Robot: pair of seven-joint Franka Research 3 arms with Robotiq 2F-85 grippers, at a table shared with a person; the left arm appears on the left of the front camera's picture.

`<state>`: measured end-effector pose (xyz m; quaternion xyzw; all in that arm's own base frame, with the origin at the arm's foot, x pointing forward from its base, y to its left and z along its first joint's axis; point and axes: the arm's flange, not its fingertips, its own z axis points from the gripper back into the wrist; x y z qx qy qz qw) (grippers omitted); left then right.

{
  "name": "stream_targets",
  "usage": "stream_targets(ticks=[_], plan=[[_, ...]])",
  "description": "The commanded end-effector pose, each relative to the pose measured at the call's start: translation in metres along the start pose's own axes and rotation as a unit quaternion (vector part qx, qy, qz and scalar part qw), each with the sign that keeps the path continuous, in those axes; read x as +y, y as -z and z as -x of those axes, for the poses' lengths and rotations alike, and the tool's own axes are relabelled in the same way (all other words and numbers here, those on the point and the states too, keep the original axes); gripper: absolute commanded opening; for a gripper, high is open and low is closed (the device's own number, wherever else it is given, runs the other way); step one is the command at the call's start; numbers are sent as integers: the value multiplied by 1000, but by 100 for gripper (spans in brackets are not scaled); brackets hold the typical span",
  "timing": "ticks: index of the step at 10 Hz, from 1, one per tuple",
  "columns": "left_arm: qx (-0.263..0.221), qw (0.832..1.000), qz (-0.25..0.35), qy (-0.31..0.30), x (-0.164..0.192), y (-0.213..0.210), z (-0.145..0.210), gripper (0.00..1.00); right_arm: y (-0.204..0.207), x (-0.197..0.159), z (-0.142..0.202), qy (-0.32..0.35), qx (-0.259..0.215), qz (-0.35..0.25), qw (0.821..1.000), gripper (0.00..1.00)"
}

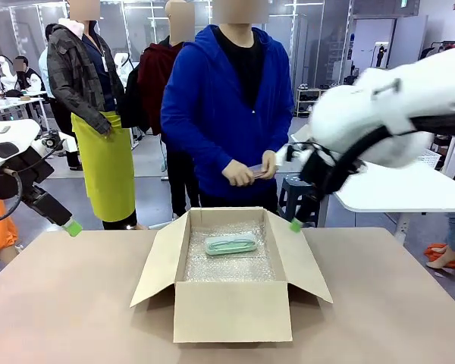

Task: Pack the glasses set securely to prepare it for shipping.
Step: Put the Glasses case from the right side of the table into the Package Box.

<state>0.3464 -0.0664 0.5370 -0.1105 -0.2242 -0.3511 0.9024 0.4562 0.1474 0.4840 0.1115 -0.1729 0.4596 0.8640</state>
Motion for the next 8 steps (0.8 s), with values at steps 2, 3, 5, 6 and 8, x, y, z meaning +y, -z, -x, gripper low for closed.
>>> stream_targets(ticks=[2,3,5,6,8], plan=[[-5,1000,4,2,1,-2,0,100,-54,60,86,125,-28,29,991,100],[-5,1000,4,2,1,-2,0,100,-74,72,109,161,-16,44,986,100],[-5,1000,4,2,1,-2,0,100,-90,83,131,190,-14,59,980,100],[-5,1000,4,2,1,-2,0,100,-79,76,130,188,-21,39,981,100],[-5,1000,4,2,1,-2,0,100,-94,64,118,174,-25,53,983,100]])
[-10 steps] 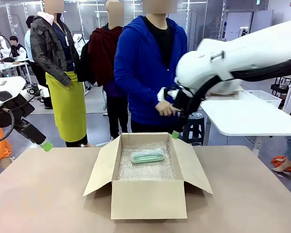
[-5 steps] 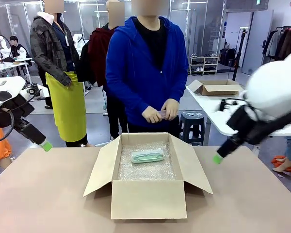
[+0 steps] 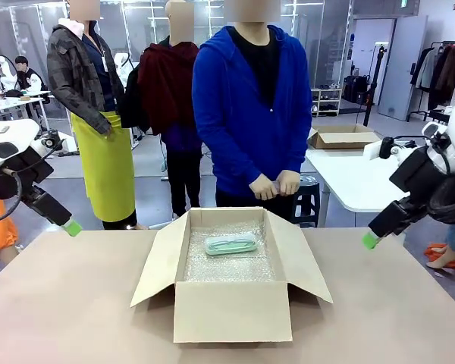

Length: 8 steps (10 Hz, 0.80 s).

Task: Pack the glasses set securely to prepare it for shipping.
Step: Put the Glasses case from the right side of the table into the Package Box.

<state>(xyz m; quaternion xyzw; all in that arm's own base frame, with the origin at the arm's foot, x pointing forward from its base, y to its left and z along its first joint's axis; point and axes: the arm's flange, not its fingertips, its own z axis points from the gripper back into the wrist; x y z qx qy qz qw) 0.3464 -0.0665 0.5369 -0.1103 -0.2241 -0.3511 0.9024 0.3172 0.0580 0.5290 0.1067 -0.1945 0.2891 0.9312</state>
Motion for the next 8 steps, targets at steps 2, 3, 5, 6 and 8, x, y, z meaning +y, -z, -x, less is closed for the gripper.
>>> stream_targets(ticks=[2,3,5,6,8], plan=[[-5,1000,4,2,1,-2,0,100,6,-2,-4,-1,-2,2,1000,100],[-5,1000,4,2,1,-2,0,100,6,-2,-4,-1,-2,2,1000,100],[-5,1000,4,2,1,-2,0,100,6,-2,-4,-1,-2,2,1000,100],[-5,1000,4,2,1,-2,0,100,6,-2,-4,-1,-2,2,1000,100],[-5,1000,4,2,1,-2,0,100,6,-2,-4,-1,-2,2,1000,100]])
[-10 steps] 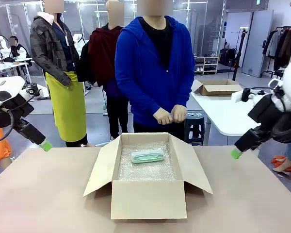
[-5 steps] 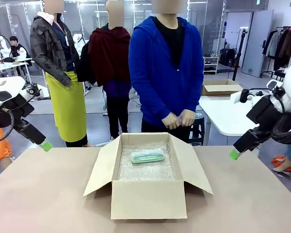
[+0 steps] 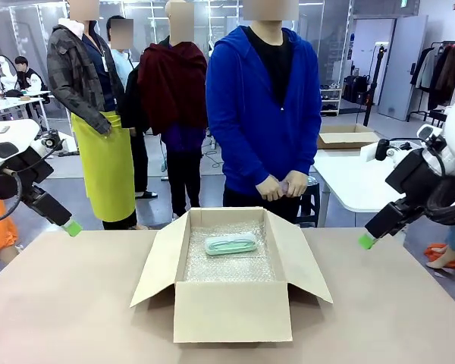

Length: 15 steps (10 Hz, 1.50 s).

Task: Pack the glasses set securely to prepare it for shipping.
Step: Put the Glasses case from the right side of the table into the Package Box.

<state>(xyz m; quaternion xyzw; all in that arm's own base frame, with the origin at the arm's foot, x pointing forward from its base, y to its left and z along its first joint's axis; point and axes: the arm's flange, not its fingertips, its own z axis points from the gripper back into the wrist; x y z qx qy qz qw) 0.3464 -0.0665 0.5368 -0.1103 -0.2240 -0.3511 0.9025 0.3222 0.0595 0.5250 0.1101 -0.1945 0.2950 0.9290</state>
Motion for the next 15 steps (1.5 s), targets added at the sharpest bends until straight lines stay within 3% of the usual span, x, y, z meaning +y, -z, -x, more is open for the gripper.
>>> stream_targets(ticks=[1,15], plan=[[-5,1000,4,2,1,-2,0,100,1,0,-1,4,-1,7,1000,100],[-5,1000,4,2,1,-2,0,100,1,0,-1,4,-1,7,1000,100]])
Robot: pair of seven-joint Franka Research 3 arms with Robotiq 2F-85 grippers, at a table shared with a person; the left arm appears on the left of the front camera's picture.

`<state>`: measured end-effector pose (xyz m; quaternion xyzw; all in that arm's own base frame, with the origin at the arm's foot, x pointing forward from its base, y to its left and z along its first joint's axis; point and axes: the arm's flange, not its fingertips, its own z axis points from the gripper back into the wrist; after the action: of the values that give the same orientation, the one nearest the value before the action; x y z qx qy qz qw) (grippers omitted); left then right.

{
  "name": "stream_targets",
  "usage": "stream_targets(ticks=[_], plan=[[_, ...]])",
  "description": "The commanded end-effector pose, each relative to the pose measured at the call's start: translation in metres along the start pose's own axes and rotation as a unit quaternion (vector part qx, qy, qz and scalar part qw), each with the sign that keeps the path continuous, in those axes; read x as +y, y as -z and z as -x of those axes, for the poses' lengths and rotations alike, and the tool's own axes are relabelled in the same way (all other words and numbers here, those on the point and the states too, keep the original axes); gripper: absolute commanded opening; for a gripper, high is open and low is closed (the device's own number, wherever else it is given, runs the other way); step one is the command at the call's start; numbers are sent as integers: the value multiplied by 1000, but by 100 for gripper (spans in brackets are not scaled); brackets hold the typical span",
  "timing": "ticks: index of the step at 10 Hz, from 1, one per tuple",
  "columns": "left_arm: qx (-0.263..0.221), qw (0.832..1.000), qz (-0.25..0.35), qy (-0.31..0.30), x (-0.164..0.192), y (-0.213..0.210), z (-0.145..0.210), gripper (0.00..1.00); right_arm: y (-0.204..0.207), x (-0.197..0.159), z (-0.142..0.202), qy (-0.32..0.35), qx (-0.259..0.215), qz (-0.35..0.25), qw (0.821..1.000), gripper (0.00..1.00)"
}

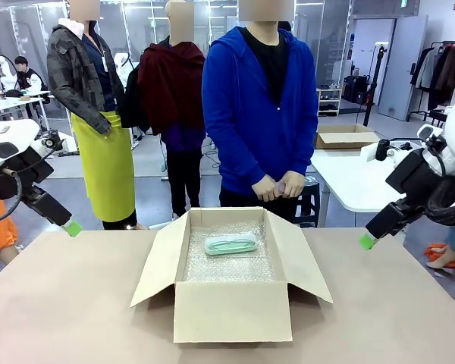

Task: Pack the glasses set securely to prepare it for shipping.
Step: Put the Glasses case from the right side of the table into the Package Box.

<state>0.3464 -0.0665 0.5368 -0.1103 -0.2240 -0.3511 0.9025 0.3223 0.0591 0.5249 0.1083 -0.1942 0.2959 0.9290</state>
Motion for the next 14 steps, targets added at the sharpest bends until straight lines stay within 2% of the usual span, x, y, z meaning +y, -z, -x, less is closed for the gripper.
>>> stream_targets(ticks=[1,14], plan=[[-5,1000,4,2,1,-2,0,100,1,1,-1,6,-2,5,1000,100],[-5,1000,4,2,1,-2,0,100,1,1,-1,6,-2,5,1000,100]])
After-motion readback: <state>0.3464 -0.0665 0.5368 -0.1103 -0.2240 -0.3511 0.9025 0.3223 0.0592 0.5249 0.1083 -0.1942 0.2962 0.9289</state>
